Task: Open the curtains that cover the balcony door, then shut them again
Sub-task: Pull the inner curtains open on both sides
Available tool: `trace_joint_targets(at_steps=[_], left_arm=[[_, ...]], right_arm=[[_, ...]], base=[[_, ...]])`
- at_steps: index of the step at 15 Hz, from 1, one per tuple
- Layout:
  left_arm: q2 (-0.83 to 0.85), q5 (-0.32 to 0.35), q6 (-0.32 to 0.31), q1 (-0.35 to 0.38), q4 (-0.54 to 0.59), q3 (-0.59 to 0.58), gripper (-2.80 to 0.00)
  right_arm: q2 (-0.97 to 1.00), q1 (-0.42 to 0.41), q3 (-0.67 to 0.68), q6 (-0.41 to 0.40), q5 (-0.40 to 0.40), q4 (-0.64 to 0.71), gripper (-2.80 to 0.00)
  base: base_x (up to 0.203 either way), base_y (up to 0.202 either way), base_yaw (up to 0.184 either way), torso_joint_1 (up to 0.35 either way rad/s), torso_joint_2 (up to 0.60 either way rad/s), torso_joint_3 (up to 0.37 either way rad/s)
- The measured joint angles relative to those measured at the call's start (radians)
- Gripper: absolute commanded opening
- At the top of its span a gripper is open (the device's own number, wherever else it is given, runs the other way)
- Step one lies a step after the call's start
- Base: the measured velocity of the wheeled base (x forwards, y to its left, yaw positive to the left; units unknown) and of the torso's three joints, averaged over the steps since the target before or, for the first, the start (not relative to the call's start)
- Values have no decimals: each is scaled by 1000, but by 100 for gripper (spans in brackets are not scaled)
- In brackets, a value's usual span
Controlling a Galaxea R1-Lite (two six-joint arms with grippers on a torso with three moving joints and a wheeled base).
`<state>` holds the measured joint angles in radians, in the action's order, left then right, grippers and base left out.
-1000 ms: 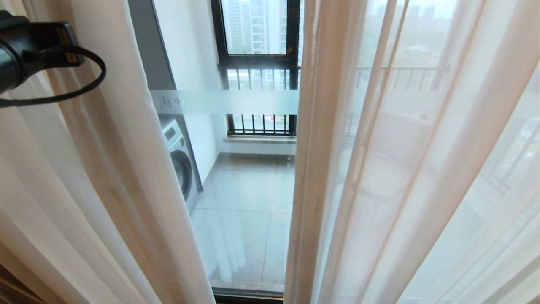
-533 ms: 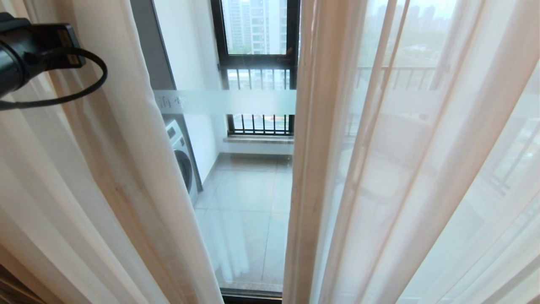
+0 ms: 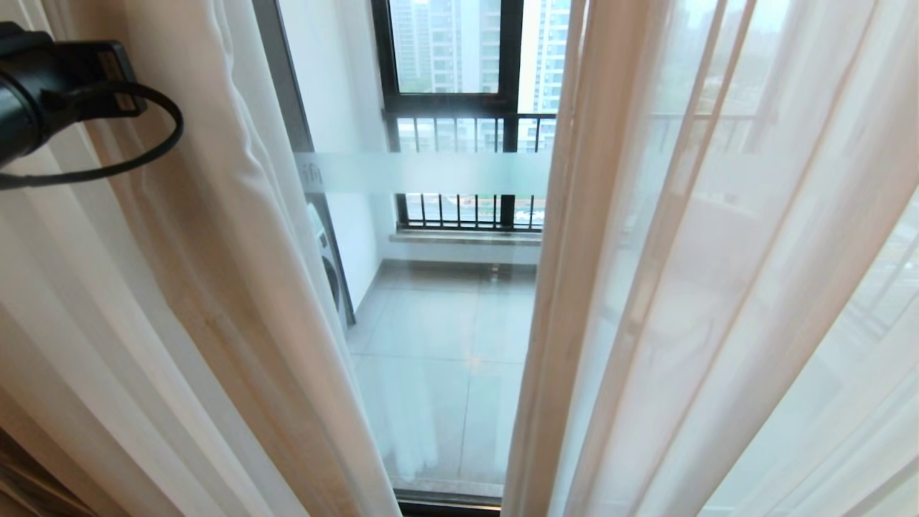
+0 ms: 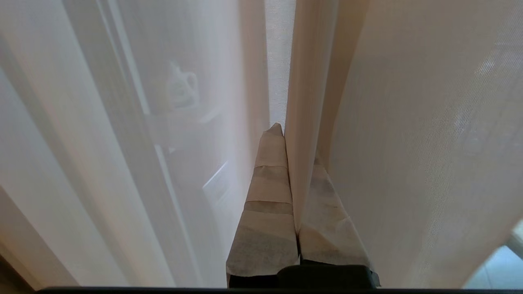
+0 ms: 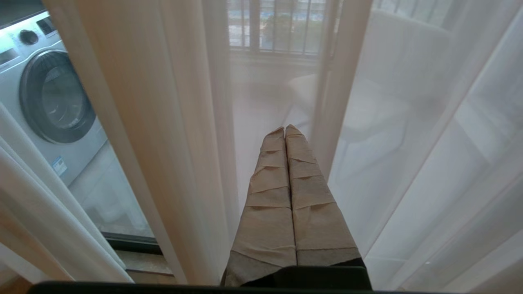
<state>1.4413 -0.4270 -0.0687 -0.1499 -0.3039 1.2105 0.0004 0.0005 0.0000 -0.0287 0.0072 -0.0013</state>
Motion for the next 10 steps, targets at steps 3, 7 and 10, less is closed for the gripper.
trace_joint_targets(at_steps=[3, 7, 10], left_arm=[[0, 0, -1, -2, 0, 0, -280], [0, 5, -1, -2, 0, -4, -280], [-3, 5, 0, -2, 4, -18, -280]], right_arm=[[0, 1, 0, 0, 0, 0, -280], [0, 1, 0, 0, 0, 0, -280], [0, 1, 0, 0, 0, 0, -280]], base=[[0, 185, 0, 4, 4, 0], [0, 191, 0, 3, 2, 1], [0, 192, 1, 2, 3, 2]])
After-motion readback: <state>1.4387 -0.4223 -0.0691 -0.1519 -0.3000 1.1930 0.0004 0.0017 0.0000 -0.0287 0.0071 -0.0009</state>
